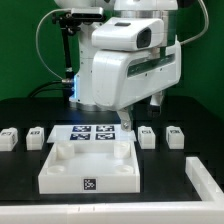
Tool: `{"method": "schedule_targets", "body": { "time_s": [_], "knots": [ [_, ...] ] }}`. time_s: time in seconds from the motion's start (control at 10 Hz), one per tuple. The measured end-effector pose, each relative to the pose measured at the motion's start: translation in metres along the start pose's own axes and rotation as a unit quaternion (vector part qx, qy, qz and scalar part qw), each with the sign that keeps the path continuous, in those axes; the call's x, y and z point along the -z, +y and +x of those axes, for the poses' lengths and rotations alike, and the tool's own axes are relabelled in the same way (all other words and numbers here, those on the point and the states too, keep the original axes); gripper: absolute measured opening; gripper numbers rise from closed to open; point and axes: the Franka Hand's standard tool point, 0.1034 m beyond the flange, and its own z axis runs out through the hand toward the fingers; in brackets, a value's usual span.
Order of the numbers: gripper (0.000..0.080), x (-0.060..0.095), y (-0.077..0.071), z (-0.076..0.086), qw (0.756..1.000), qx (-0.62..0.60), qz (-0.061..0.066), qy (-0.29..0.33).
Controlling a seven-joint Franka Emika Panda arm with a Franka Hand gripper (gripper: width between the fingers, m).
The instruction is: Assemble one leg
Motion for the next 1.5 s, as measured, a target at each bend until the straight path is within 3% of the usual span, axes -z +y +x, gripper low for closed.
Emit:
{"method": "schedule_targets", "body": {
  "time_s": [0.5,0.7,0.8,0.9,1.1,1.3,1.5],
  "knots": [
    [0.0650,0.000,0.000,0.000,1.000,0.000,0.000,0.000],
    [0.0650,-0.002,-0.006,-0.002,1.000,-0.002,0.007,-0.008],
    [0.0650,-0.010,-0.017,-0.016,1.000,0.002,0.010,-0.011],
    [0.0650,-0.020,-0.036,-0.035,0.999,0.009,0.020,-0.029],
    [0.0650,-0.044,-0.067,-0.070,0.992,0.058,0.042,-0.107],
    [0.0650,-0.059,-0.081,-0.088,0.978,0.110,0.050,-0.170],
    [0.0650,-0.066,-0.077,-0.094,0.974,0.163,0.056,-0.150]
  ]
}}
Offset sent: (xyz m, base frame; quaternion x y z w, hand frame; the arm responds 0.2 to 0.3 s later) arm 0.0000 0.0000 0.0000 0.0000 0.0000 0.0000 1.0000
